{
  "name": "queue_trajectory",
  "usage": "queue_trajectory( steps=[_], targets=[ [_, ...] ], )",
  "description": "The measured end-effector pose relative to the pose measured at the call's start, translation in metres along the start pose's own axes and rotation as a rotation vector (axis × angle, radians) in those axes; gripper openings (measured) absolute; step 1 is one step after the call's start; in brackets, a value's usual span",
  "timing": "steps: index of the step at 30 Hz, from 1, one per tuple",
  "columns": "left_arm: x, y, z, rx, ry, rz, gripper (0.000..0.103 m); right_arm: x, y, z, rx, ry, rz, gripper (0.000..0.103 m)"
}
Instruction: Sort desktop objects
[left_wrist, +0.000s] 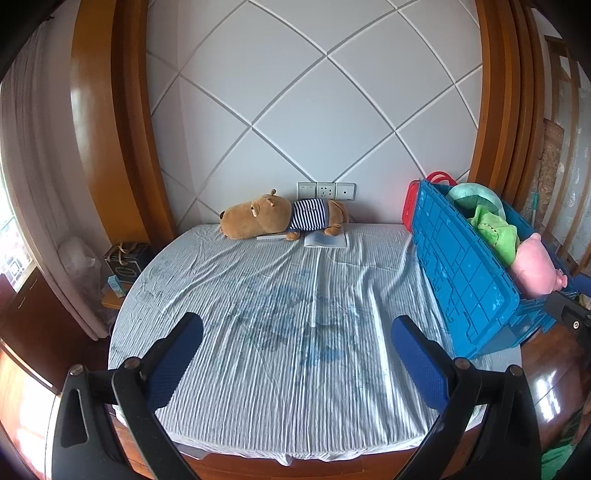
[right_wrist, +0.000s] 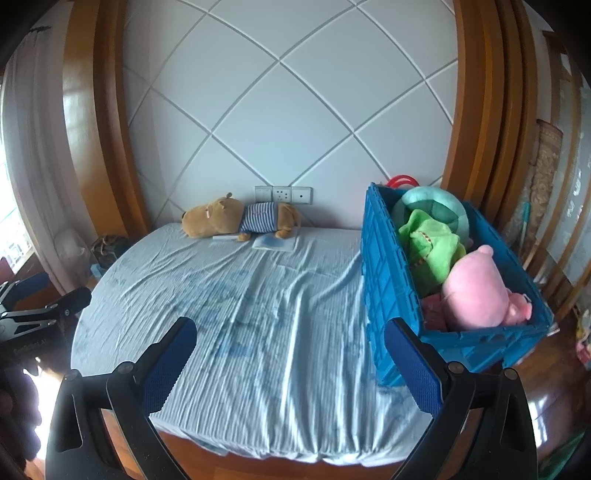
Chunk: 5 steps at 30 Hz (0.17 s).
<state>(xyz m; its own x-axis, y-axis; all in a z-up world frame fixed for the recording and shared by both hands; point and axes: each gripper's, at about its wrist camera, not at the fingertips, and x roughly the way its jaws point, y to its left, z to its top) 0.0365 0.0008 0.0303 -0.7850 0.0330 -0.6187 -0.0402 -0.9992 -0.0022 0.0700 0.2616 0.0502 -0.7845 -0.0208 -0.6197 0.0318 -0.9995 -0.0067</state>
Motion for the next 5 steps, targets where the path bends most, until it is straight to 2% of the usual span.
queue_trajectory(
  steps=[2,5],
  targets=[
    [-0.0021,-0.0008,-0.0005,-0.021,-0.002,0.000,0.103,-0.0012,-0.0024,-0.0013,-0.003,0.000,0.002,0.103],
    [-0.0044,-0.0062,-0.0011,0.000,-0.003,0.000,0.103,-0.0029,-0.0046,-0.0037,-0.005,0.002,0.007,0.103]
  ],
)
